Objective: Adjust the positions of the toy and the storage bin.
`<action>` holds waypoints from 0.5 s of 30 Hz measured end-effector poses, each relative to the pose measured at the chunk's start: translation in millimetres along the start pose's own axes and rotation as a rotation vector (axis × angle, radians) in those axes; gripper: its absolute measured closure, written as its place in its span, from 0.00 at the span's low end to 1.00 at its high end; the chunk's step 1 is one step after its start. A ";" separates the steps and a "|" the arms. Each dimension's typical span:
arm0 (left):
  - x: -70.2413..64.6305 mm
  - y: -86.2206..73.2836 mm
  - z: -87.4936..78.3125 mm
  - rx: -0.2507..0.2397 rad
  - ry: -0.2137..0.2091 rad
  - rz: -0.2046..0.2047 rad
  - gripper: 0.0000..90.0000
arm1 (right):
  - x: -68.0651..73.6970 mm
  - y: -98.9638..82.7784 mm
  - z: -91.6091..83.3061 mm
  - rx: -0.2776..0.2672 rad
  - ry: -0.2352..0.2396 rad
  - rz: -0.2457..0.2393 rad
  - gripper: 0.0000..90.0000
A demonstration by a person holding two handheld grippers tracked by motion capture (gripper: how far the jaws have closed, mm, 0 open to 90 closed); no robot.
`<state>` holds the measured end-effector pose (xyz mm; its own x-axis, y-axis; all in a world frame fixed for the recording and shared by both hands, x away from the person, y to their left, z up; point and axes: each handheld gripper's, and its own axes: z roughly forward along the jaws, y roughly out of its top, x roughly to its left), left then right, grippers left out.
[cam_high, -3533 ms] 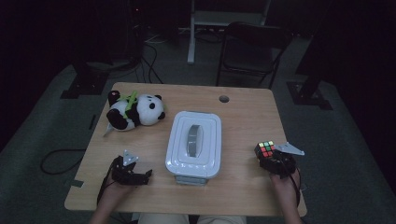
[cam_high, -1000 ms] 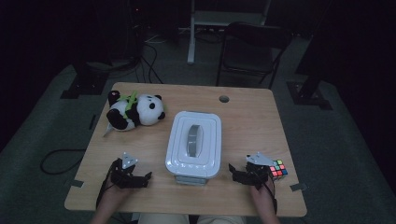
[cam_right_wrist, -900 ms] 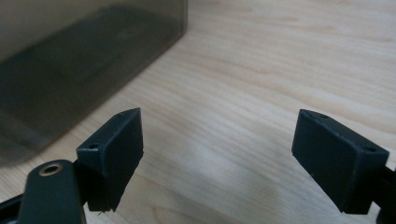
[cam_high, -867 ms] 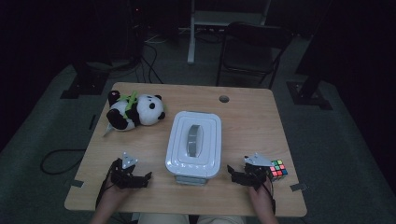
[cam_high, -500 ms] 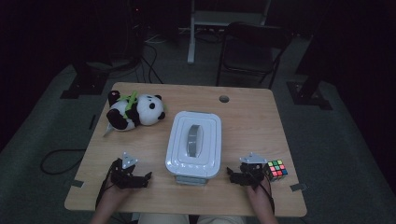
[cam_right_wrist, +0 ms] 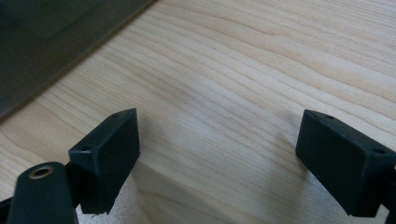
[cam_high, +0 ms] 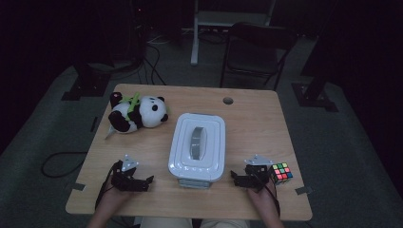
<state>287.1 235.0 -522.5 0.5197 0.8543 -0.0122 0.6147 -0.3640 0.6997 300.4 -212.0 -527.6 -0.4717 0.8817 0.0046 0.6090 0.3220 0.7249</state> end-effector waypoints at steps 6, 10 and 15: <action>8.5 6.4 -7.2 -0.013 0.035 0.000 0.04 | 0.0 0.0 0.0 0.000 0.000 0.000 0.15; 16.7 12.0 -13.8 -0.036 0.041 -0.012 0.04 | 0.1 0.0 0.0 0.000 0.000 0.000 0.15; 35.3 29.4 -26.7 -0.077 0.072 -0.024 0.05 | 0.0 0.0 0.0 0.000 0.000 0.000 0.15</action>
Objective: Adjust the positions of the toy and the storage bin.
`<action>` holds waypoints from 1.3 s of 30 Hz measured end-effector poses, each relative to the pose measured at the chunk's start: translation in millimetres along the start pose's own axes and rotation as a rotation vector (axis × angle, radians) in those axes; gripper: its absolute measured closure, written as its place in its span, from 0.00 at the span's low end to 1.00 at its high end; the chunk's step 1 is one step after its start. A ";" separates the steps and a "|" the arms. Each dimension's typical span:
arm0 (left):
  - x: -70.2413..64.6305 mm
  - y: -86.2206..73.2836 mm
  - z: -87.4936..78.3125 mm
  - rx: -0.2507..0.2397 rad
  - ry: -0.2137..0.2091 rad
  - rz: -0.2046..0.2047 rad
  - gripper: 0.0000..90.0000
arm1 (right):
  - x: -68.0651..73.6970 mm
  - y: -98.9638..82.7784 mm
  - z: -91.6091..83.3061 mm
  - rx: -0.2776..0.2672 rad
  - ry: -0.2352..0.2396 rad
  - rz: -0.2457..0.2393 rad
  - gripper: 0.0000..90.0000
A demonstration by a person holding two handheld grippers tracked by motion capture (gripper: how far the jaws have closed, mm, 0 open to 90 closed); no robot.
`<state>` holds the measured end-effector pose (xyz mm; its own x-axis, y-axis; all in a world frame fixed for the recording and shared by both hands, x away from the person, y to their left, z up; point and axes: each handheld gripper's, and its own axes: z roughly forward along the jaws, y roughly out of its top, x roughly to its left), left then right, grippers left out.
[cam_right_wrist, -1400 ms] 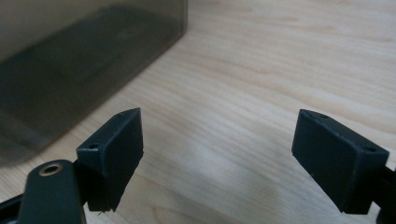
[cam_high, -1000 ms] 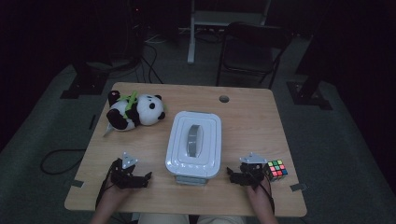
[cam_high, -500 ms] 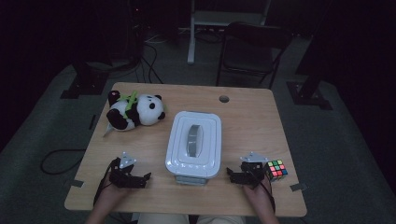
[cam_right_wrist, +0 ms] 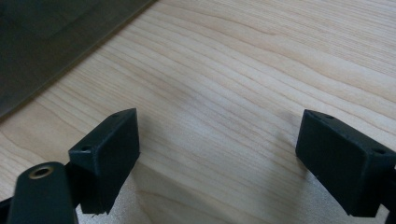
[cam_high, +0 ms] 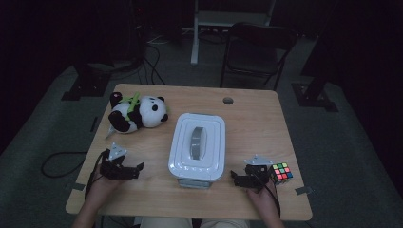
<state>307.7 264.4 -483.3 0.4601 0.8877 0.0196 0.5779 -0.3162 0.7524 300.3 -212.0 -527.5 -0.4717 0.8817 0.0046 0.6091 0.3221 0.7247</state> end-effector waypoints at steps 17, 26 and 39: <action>76.4 59.0 -6.4 -0.105 0.117 -0.066 0.06 | 0.1 0.0 -0.1 0.001 0.000 0.002 0.15; 102.5 67.1 17.1 -0.048 0.157 -0.081 0.08 | 0.1 0.0 -0.1 0.001 0.000 0.001 0.15; 100.5 72.6 37.9 -0.062 0.156 -0.052 0.39 | 0.4 -0.2 -0.4 0.001 -0.001 0.001 0.15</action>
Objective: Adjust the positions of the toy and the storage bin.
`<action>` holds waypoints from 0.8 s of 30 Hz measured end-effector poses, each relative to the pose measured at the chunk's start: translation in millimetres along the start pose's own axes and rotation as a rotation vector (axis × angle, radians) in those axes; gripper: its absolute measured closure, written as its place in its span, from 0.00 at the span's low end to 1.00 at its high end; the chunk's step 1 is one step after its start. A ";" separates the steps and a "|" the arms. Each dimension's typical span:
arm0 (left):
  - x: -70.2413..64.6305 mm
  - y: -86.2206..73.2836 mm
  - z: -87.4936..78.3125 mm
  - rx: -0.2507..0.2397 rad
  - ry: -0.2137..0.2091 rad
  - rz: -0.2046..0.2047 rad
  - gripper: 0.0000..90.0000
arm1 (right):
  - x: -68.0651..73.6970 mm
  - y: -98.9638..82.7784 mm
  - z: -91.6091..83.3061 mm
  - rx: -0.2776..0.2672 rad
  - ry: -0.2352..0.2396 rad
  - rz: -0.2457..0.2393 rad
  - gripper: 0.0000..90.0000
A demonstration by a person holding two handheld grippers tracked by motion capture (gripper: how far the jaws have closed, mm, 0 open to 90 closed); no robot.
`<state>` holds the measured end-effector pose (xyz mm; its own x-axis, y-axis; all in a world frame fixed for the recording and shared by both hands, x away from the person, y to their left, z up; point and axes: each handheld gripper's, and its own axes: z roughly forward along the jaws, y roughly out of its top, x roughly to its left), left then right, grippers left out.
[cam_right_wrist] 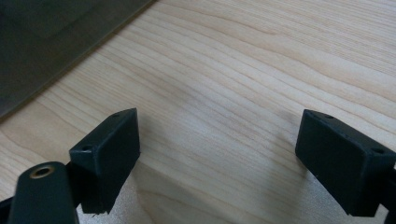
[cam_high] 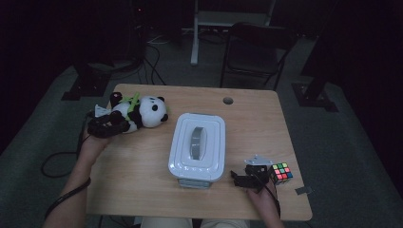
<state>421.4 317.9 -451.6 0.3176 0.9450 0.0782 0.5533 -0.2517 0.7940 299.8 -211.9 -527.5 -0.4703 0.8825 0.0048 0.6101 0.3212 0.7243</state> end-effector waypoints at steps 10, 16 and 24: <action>-41.9 -3.9 -17.3 -0.028 0.005 0.042 0.60 | -0.1 0.0 0.0 0.000 0.000 -0.002 0.15; -67.0 -9.6 -21.0 -0.017 -0.035 0.057 0.64 | -0.1 0.0 0.0 0.000 0.000 -0.001 0.15; -107.9 -8.7 -32.4 0.006 -0.110 0.063 0.68 | -0.1 0.0 0.0 0.000 0.000 -0.001 0.15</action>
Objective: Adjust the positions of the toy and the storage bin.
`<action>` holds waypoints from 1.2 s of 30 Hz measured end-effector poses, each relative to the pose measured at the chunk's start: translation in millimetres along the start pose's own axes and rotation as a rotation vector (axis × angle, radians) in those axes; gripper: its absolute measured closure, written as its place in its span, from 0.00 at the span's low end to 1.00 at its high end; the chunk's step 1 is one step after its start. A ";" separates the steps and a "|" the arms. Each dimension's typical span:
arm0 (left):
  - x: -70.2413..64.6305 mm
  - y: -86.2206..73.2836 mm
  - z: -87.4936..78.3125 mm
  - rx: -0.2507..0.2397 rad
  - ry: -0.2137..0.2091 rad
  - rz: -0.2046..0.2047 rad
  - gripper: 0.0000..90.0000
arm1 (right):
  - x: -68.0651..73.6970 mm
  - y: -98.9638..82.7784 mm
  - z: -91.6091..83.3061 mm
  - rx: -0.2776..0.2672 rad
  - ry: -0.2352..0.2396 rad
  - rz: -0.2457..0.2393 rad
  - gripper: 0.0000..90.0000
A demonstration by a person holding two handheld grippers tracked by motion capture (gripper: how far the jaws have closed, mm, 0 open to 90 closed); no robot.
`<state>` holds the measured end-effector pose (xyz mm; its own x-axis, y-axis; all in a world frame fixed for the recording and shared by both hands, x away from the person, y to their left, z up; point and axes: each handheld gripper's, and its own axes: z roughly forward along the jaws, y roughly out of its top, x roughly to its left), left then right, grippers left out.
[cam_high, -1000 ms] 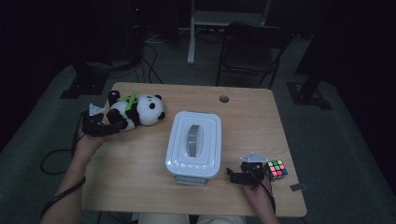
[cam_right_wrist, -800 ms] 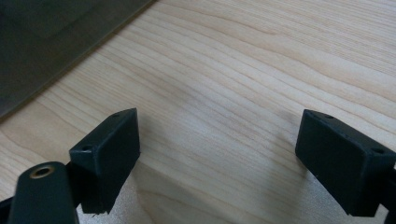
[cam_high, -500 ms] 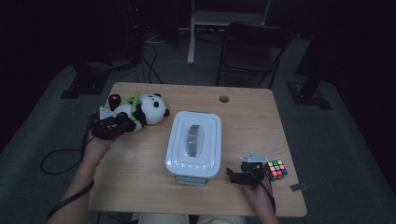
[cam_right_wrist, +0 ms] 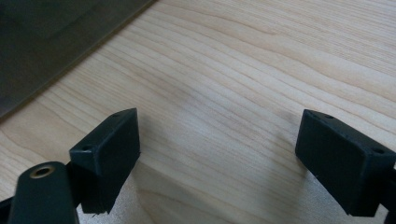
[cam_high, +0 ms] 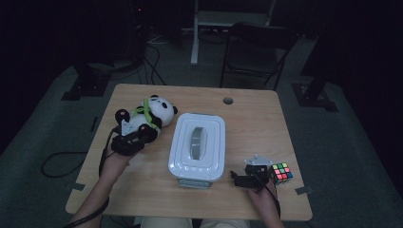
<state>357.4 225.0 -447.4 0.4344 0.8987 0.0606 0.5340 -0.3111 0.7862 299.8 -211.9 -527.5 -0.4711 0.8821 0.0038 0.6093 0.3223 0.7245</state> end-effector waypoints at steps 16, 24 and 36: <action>4.4 37.3 -35.7 -0.131 -0.021 -0.065 0.56 | 0.0 0.0 0.1 -0.001 0.000 -0.001 0.15; 27.0 57.1 -9.9 -0.100 0.018 -0.096 0.51 | 0.0 0.0 0.0 0.000 0.000 0.000 0.15; 47.3 63.7 46.0 -0.005 0.062 -0.223 0.42 | 0.1 0.0 0.0 0.000 0.000 0.002 0.15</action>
<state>445.4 233.5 -422.8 0.2604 0.9624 -0.0772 0.6084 -0.1015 0.7872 299.8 -211.9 -527.5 -0.4702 0.8825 0.0055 0.6103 0.3207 0.7244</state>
